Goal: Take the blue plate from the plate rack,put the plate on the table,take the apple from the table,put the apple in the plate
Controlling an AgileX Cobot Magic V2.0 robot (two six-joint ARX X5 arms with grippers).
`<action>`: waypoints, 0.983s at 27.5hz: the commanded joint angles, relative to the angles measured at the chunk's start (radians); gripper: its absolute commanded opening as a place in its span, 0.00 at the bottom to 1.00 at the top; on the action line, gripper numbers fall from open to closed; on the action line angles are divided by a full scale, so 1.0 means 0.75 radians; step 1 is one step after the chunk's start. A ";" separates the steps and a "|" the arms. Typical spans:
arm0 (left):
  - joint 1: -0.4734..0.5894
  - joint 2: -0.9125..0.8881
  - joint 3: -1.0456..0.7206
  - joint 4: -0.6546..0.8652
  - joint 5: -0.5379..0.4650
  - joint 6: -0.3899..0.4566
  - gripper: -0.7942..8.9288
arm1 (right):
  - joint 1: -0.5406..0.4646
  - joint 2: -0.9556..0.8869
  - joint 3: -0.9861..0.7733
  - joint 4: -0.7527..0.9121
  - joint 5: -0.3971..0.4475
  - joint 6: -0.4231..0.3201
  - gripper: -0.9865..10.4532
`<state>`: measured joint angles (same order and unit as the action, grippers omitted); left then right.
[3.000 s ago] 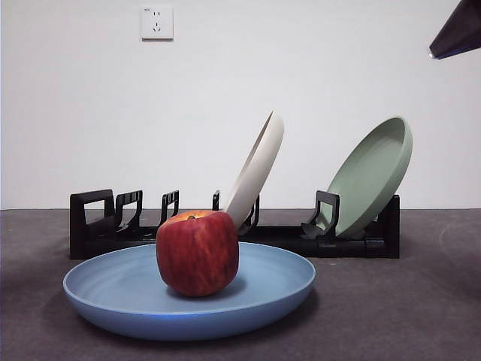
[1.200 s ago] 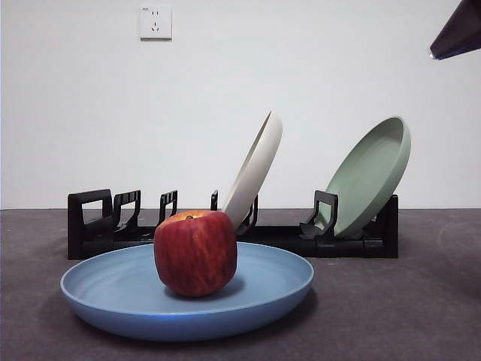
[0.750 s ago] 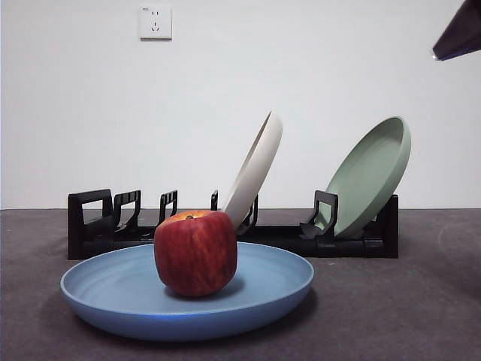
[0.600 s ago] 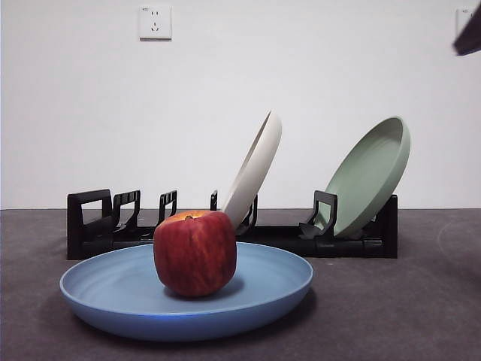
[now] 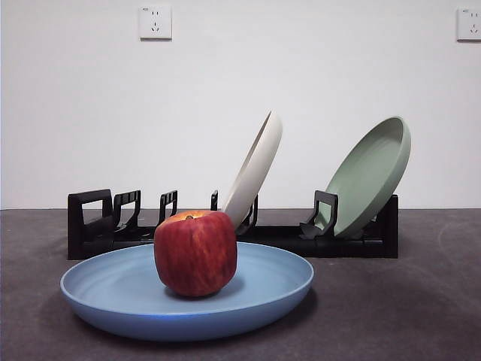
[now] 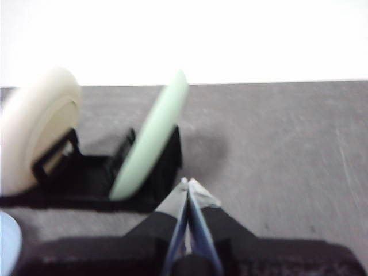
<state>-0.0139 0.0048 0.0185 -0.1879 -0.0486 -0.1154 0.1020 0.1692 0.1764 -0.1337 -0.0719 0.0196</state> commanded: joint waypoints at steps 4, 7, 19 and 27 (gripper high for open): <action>0.005 -0.004 -0.018 0.003 0.003 0.014 0.08 | -0.004 -0.124 -0.155 0.011 -0.003 -0.003 0.09; 0.005 -0.004 -0.018 0.003 0.003 0.014 0.08 | -0.004 -0.184 -0.212 0.011 -0.005 0.025 0.09; 0.005 -0.004 -0.018 0.005 0.003 0.014 0.08 | -0.004 -0.224 -0.228 -0.058 0.002 0.157 0.09; 0.005 -0.004 -0.018 0.005 0.003 0.014 0.08 | -0.004 -0.219 -0.228 -0.058 0.001 0.157 0.09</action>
